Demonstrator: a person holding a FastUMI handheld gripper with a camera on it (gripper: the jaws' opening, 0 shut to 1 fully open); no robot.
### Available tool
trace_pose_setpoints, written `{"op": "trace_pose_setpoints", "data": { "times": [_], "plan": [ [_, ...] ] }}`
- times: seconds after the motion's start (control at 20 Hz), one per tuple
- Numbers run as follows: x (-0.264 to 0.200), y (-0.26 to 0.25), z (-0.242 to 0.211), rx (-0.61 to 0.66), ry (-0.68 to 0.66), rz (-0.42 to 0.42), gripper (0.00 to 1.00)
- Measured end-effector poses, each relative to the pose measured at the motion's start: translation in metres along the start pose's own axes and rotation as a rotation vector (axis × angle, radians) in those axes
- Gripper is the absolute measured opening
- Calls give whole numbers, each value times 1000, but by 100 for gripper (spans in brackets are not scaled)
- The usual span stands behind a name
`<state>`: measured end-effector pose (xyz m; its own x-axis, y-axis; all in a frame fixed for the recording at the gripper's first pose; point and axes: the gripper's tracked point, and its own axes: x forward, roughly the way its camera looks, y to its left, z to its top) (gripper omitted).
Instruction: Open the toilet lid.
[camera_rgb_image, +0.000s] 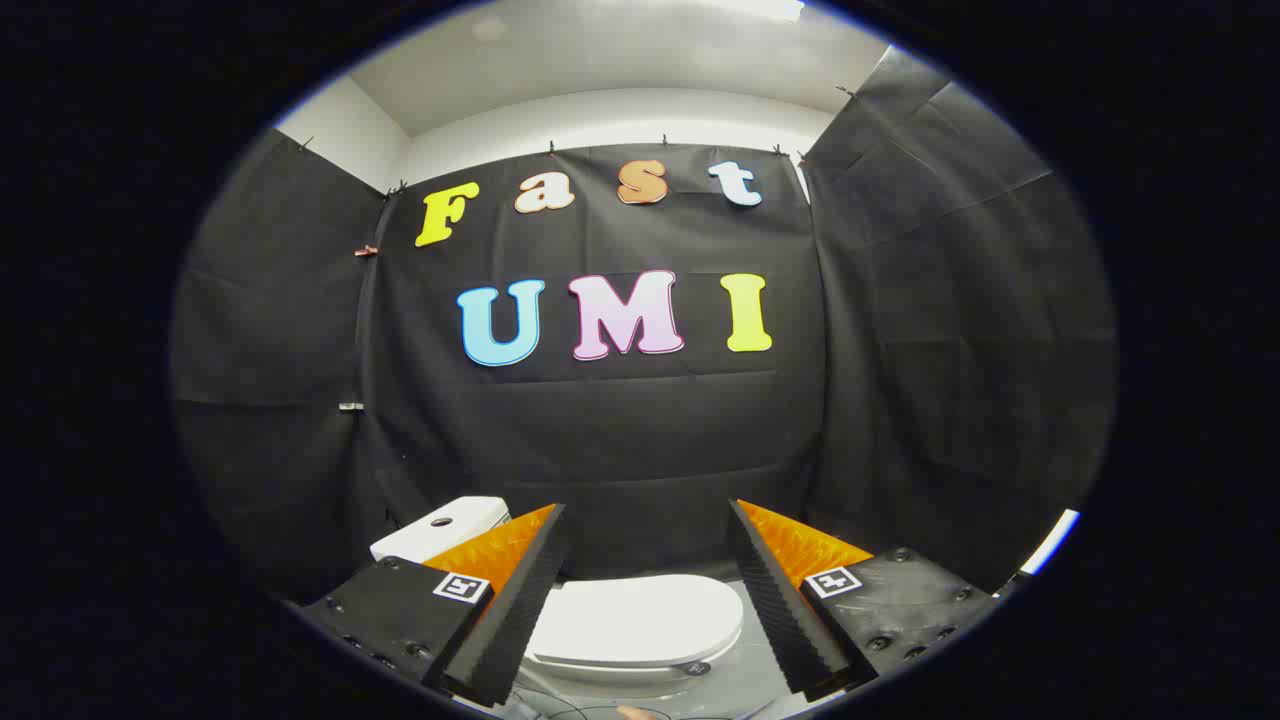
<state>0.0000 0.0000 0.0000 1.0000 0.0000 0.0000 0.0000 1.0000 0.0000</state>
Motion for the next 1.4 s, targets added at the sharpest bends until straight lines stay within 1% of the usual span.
{"op": "trace_pose_setpoints", "data": {
  "times": [0.35,1.1,1.2,1.4],
  "plan": [
    [-2,3,5,3,-10,7,99],
    [0,-1,0,-3,19,-8,99],
    [0,1,-1,3,19,1,99],
    [7,-5,-14,21,39,-8,99]
  ]
}}
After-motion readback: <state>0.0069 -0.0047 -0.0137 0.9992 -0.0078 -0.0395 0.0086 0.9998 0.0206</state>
